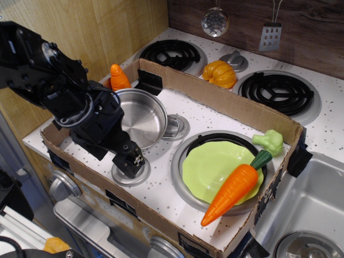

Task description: Take carrot off plate

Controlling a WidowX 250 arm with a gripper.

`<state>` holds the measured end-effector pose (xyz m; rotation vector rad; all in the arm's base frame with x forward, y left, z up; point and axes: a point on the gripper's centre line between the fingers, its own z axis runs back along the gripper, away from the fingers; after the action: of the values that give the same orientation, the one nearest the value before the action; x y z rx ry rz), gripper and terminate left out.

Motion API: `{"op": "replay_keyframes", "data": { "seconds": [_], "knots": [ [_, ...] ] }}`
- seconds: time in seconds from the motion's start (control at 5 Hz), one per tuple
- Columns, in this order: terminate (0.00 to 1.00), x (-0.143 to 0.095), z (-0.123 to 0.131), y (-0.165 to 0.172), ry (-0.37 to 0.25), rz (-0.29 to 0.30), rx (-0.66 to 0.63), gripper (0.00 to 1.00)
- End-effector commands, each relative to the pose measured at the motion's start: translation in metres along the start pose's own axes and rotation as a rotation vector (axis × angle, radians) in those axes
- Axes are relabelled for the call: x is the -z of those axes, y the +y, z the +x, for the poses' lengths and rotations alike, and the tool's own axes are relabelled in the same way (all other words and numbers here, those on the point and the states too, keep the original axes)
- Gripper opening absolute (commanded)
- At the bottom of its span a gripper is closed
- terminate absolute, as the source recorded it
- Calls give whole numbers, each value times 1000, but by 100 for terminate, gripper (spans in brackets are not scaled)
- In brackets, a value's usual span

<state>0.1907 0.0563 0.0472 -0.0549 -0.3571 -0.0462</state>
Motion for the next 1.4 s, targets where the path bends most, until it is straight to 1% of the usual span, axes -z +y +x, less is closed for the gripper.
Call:
{"op": "replay_keyframes", "data": {
  "seconds": [0.0,0.2,0.4,0.6,0.8,1.0,1.2],
  "knots": [
    [0,0,0,0,0,0,0,100],
    [0,-20,15,-5,33,-3,-15,100],
    [0,-45,30,-18,76,10,-91,100],
    [0,-56,41,-35,142,-7,-177,100],
    [0,-55,48,-64,155,-35,-184,100],
    [0,-46,49,-93,169,-55,-99,100],
    [0,-37,43,-121,180,-71,-56,100]
  ]
}}
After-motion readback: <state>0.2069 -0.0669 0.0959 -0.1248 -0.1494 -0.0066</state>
